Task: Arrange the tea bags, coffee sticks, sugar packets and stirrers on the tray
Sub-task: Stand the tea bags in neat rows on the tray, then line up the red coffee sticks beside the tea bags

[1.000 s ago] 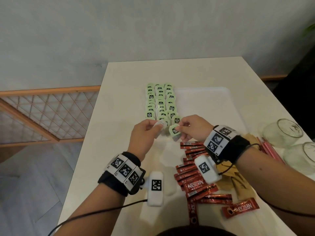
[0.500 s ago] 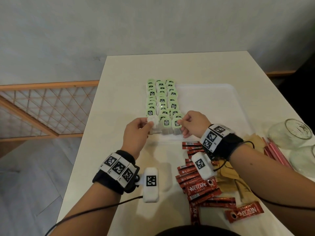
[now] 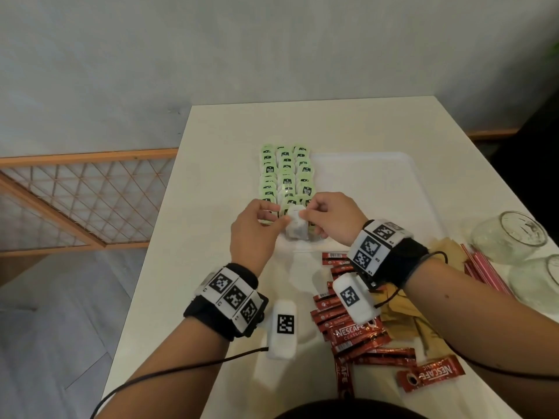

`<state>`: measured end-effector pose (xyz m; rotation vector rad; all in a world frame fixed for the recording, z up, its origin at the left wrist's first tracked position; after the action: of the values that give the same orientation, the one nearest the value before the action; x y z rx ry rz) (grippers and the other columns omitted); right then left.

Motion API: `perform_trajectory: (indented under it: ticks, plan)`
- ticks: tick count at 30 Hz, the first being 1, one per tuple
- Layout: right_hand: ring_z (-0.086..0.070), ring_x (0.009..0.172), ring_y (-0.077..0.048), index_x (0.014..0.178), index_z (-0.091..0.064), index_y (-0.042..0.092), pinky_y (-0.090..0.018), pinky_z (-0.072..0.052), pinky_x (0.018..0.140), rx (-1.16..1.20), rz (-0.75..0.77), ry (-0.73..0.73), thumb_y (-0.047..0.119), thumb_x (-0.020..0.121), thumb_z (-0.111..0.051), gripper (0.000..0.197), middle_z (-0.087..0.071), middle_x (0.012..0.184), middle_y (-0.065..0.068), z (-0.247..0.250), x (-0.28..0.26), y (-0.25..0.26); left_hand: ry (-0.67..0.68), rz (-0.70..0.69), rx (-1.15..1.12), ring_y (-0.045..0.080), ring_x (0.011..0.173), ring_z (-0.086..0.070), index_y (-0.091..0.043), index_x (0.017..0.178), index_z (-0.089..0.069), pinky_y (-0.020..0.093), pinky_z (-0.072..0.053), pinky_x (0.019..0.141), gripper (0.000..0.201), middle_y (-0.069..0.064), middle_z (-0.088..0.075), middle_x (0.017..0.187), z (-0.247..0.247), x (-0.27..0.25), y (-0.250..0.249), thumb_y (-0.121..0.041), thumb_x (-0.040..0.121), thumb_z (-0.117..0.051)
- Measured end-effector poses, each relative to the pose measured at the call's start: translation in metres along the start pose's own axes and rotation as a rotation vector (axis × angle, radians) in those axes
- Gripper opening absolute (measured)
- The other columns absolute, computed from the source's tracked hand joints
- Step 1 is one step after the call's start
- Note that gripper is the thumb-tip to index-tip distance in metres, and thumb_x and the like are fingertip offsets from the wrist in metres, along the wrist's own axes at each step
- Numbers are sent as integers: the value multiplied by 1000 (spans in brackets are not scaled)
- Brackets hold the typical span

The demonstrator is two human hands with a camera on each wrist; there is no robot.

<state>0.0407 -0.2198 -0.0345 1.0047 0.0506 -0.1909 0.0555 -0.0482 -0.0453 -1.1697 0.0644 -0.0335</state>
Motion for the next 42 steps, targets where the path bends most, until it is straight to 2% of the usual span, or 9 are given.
perform_trajectory:
  ticks: [3,6,10,13,21,26,31,37,42]
  plan:
    - [-62,55,-13,74,-60,11,-32,-57,61,-49,25,-34,18,86,-66,14,-67,62,-3,-2,-2,4,81,-35,111,7,76,-65,-29,94,-68,21,-48,69,24,-10,-69,82,-5,-6,-8,-39,76,-80]
    - [-59,57,-9,75,-60,11,-28,-54,60,-84,70,-38,19,86,-66,15,-63,63,3,-8,-7,11,169,-19,108,6,79,-65,-24,99,-67,20,-48,71,33,-8,-71,84,-12,-12,-11,-36,72,-82]
    - [-68,63,-21,82,-65,9,-29,-58,63,-11,40,66,34,89,-65,26,-71,71,-6,-10,-12,10,114,-46,105,6,76,-65,-18,93,-72,11,-44,64,10,-9,-71,80,-8,-12,-4,-24,84,-71]
    - [-66,62,-23,86,-66,9,-33,-60,60,79,-22,122,29,92,-62,21,-72,79,-10,-6,-14,-1,58,9,87,8,81,-67,-15,90,-75,14,-45,70,15,-5,-74,83,1,-4,9,-28,88,-70]
    - [-62,60,-17,86,-66,13,-26,-53,53,3,-191,-47,19,90,-60,9,-71,80,-4,19,-10,-36,63,178,8,6,70,-58,-11,88,-76,15,-40,63,13,-7,-69,77,7,11,38,-23,89,-69]
    - [-64,62,-19,90,-65,11,-36,-61,65,-13,-275,-99,20,88,-63,10,-71,82,-6,20,-3,-46,52,114,179,14,84,-65,-23,102,-71,28,-49,74,16,-8,-69,86,10,20,41,-29,87,-70]
    - [-63,63,-18,91,-61,10,-27,-56,56,19,-356,-62,24,86,-72,19,-71,81,-8,13,-2,-45,165,9,308,8,76,-59,-27,89,-59,27,-42,63,27,-11,-64,80,13,17,35,-33,75,-82]
    - [-66,68,-20,94,-63,3,-38,-61,74,102,-354,-14,15,86,-71,16,-71,80,-10,5,-3,-43,285,-27,476,9,83,-61,-33,80,-57,26,-44,71,22,-16,-63,80,7,17,29,-26,77,-78]
    - [-67,70,-18,94,-65,10,-31,-59,69,67,-237,-126,17,85,-71,13,-69,84,-7,34,-40,-45,365,-292,581,5,80,-56,-34,86,-57,27,-42,66,20,-14,-62,87,-3,-6,4,-24,81,-73]
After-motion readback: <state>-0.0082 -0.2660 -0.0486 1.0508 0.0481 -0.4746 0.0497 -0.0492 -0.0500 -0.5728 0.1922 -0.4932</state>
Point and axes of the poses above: each hand's wrist, its own x-axis towards the middle knuckle, its own z-axis out of the back of the hand, y = z × x, the point moved 3 cm from there along x, towards the middle knuckle
